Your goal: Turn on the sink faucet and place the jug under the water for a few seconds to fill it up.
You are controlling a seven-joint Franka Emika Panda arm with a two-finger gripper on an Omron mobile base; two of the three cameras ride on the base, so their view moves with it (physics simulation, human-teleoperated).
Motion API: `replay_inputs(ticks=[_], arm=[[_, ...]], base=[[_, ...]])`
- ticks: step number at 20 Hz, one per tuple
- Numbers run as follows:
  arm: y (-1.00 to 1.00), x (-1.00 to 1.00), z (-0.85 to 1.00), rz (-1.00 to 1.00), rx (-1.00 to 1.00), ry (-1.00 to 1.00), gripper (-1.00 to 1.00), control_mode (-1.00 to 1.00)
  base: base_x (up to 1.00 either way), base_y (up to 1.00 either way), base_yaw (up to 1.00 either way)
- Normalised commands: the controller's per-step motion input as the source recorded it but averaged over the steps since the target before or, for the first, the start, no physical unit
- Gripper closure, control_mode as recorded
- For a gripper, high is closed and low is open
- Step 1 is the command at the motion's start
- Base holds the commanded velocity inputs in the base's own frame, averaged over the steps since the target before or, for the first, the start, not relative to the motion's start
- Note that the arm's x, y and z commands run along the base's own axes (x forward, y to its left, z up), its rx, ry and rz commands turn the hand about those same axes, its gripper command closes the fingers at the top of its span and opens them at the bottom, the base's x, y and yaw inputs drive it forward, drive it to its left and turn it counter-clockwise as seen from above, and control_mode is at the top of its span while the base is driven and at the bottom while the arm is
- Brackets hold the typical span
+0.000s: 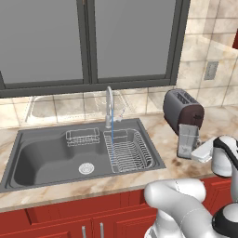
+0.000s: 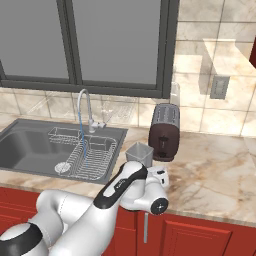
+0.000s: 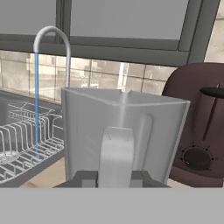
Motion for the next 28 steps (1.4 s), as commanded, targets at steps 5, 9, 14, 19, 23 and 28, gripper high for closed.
replay_inputs(ticks=[5,9,14,19,23,28], arm=[[0.00,0.00,0.00,0.00,0.00,0.00,1.00,-1.00],[0.00,0.00,0.09,0.00,0.00,-0.04,1.00,-1.00],[0.18,-0.04,0.47,0.04,0.00,-0.12,1.00,-1.00],[0.40,-0.01,0.36,0.13,0.00,-0.01,1.00,-1.00],[0.60,0.00,0.05,0.18,0.00,0.00,1.00,-1.00],[0.59,0.04,0.00,0.21,0.00,0.02,1.00,-1.00]], base=[[0.00,0.00,0.00],[0.00,0.00,0.00],[0.00,0.00,0.00],[0.00,0.00,0.00],[0.00,0.00,0.00],[0.00,0.00,0.00]])
